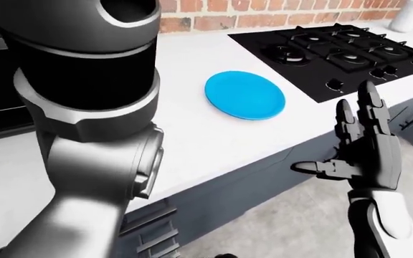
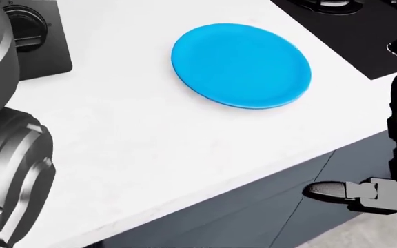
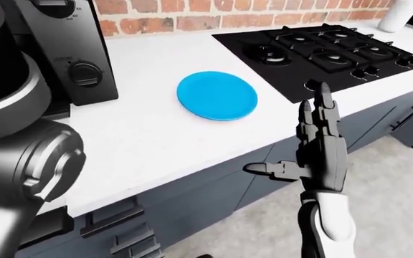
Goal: Place the baguette on the tray of the toaster oven.
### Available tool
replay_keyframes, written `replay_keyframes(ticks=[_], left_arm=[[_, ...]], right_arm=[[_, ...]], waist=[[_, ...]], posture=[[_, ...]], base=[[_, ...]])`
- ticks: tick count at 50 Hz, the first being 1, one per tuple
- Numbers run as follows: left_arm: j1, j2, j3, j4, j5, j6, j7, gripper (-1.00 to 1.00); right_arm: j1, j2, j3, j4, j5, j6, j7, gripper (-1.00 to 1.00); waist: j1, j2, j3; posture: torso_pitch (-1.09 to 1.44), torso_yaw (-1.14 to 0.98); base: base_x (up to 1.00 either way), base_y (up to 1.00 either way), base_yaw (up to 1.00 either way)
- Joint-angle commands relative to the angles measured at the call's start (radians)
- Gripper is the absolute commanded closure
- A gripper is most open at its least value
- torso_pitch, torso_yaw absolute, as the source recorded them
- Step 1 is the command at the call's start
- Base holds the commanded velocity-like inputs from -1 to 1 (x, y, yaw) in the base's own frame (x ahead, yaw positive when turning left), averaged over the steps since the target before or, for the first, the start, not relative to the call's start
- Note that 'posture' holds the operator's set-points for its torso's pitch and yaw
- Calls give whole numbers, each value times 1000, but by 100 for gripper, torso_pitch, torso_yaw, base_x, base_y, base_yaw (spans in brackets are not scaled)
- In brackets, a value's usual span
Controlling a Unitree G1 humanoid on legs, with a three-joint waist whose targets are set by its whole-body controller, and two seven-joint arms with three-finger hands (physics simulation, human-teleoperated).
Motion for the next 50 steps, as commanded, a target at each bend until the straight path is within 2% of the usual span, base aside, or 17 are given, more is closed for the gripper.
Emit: replay_keyframes(ticks=[1,19,28,40,50], left_arm=[[-37,8,7,-14,9,0,20,100],[-2,9,9,-48,26,7,14,100],[24,17,12,-86,45,2,-18,100],[13,36,19,-104,57,-12,-52,100],[-1,56,28,-78,30,-23,-28,100]], right_arm=[[-17,-9,-3,-35,-2,-25,-3,-100],[-15,-7,3,-24,-8,-37,2,-100],[-14,-4,11,-27,-14,-36,2,-100],[-14,0,19,-22,-21,-41,3,-100],[-19,-3,15,-16,-19,-41,2,-100]], waist=[[3,1,-22],[91,-1,-9],[148,-3,-2],[258,-10,13],[355,-15,25]], posture=[[0,-17],[0,-8],[0,-3],[0,0],[0,0]], base=[[0,0,0],[0,0,0],[0,0,0],[0,0,0],[0,0,0]])
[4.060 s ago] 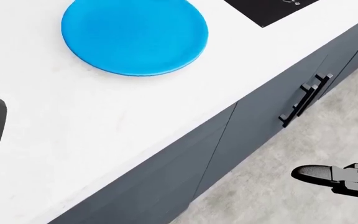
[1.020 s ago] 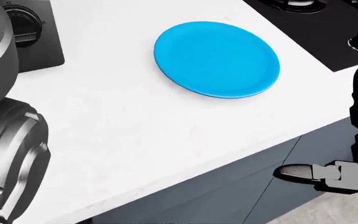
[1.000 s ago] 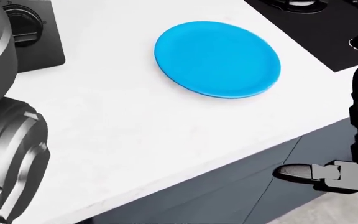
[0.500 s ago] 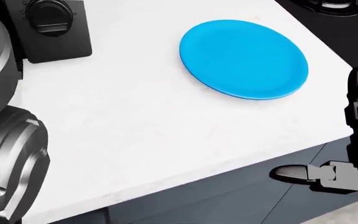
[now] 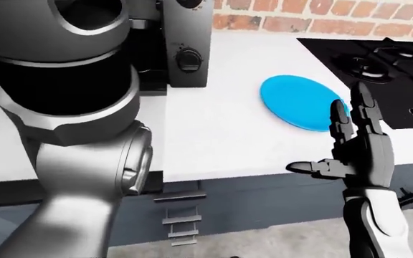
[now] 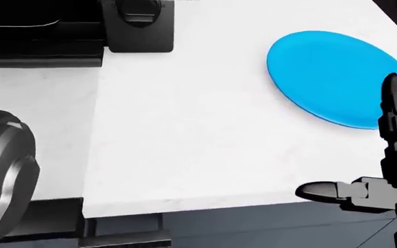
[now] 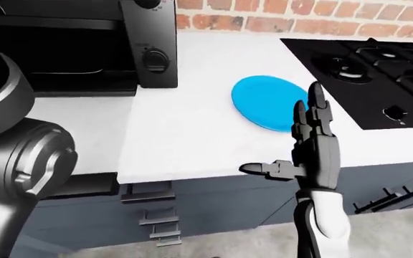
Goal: Place the baguette on the tray of the toaster oven.
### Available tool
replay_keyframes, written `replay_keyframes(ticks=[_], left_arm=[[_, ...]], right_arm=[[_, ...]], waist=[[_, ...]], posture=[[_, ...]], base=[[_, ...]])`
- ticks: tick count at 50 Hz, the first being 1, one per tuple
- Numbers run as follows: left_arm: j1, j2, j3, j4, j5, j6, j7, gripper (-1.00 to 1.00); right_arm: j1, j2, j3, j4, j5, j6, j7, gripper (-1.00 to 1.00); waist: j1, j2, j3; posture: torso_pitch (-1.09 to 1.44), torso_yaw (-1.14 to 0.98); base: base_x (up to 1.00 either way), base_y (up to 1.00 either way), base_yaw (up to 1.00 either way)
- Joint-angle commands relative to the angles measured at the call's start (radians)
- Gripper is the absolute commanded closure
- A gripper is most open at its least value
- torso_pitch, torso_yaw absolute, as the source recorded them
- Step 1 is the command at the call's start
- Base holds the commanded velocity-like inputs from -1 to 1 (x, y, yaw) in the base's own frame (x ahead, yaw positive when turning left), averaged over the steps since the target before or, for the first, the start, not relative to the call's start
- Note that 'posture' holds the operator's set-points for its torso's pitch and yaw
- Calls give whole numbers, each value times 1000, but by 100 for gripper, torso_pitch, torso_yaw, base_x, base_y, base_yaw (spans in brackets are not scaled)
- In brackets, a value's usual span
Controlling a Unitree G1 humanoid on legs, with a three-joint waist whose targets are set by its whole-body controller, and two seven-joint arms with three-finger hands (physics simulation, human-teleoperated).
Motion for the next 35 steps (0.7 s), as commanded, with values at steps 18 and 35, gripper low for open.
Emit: replay_keyframes(ticks=[18,35], left_arm=[[-8,20,8,-30,-29,9,48,100],[32,51,12,-29,-58,5,73,100]], right_arm=[[-7,-7,-9,-31,-4,-40,0,-100],[-38,-29,-29,-143,12,60,-19,-100]], waist=[[56,3,-22],[59,9,-28]], posture=[[0,0],[0,0]], base=[[0,0,0],[0,0,0]])
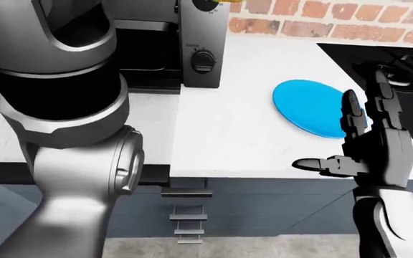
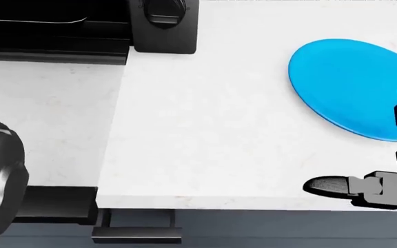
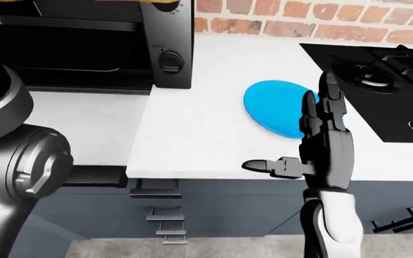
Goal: Place the baguette on the tray of the toaster oven.
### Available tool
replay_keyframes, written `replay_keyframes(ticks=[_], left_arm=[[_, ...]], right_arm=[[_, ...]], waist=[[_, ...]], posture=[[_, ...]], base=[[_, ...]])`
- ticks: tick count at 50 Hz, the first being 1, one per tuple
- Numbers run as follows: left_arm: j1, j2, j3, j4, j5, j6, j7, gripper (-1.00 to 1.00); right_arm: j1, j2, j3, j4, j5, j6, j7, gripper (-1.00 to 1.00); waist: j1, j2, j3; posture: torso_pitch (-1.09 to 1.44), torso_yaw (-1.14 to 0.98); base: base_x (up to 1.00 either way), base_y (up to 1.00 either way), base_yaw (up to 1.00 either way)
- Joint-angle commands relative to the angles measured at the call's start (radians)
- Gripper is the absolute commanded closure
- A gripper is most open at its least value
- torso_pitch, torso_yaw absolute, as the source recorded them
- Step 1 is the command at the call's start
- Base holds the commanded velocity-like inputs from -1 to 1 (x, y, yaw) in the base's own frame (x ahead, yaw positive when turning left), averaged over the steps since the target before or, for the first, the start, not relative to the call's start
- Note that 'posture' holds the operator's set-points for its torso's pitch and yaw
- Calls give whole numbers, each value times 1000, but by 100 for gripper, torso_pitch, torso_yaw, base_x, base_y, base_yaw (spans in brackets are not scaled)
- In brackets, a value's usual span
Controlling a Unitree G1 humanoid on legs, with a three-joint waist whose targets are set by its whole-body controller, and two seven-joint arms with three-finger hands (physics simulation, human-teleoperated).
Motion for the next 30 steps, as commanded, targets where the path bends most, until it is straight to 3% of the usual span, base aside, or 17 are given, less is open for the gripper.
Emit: replay_keyframes(ticks=[1,11,21,30], left_arm=[[-38,9,7,-13,5,-1,25,100],[-37,13,9,-11,-5,4,39,100],[-26,20,9,-21,-1,6,29,100],[35,92,39,-8,-107,-57,129,100]], right_arm=[[-18,-9,-7,-46,6,-3,-2,-100],[-59,-24,2,-160,22,106,-19,-100],[-69,-25,1,-194,24,133,-20,-100],[-50,-13,16,-186,6,108,-12,-100]], waist=[[0,0,-25],[2,0,-25],[3,0,-24],[1,6,-25]], posture=[[0,0],[0,0],[0,0],[0,0]], base=[[0,0,0],[0,0,0],[0,0,0],[0,0,0]])
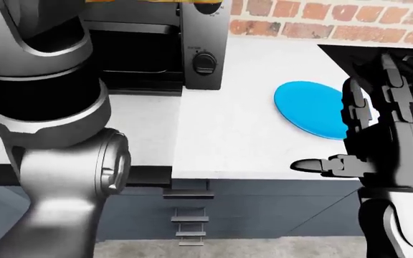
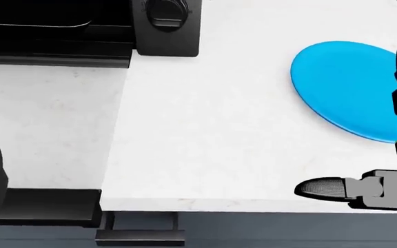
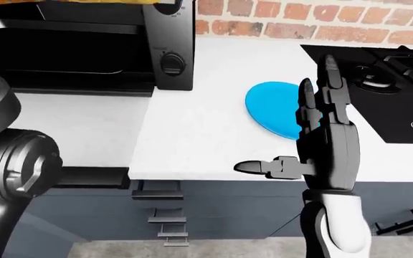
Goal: Place the baguette on the tray of the toaster oven.
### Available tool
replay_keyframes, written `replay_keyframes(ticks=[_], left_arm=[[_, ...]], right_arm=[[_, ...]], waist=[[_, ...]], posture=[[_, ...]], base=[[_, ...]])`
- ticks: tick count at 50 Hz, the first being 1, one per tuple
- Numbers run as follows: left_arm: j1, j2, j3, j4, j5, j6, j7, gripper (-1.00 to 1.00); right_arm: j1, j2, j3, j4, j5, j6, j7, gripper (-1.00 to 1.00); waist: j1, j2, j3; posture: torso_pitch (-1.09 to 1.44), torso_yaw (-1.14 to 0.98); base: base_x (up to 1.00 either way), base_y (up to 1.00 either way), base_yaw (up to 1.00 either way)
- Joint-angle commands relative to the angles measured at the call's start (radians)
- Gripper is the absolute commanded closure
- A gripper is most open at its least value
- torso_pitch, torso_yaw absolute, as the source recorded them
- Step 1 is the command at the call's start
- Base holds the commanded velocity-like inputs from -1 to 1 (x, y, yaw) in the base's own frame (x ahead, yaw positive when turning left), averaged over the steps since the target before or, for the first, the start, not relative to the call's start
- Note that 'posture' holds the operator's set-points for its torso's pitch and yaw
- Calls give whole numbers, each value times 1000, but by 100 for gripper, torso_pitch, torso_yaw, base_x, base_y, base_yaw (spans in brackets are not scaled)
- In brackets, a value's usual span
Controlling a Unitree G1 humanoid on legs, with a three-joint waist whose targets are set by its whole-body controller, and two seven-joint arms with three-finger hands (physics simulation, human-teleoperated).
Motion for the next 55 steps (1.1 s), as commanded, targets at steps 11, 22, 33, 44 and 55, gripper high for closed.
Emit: replay_keyframes(ticks=[11,22,33,44,55], left_arm=[[11,152,43,-49,-127,-112,65,100],[62,219,60,-61,-156,-86,79,100],[91,242,69,-68,-171,-74,81,100],[108,268,74,-70,-171,-71,85,100],[129,265,76,-103,-164,-74,30,100]], right_arm=[[5,11,13,9,-32,-78,11,-100],[-5,10,17,25,-39,-81,11,-100],[-5,14,28,29,-46,-87,10,-100],[4,17,25,35,-49,-99,15,-100],[18,25,31,52,-59,-123,20,-100]], waist=[[-4,7,-24],[-3,14,-26],[-2,16,-27],[-3,19,-31],[-3,20,-33]], posture=[[0,0],[0,0],[0,0],[0,0],[0,1]], base=[[0,0,0],[0,0,0],[0,0,0],[0,0,0],[0,0,0]])
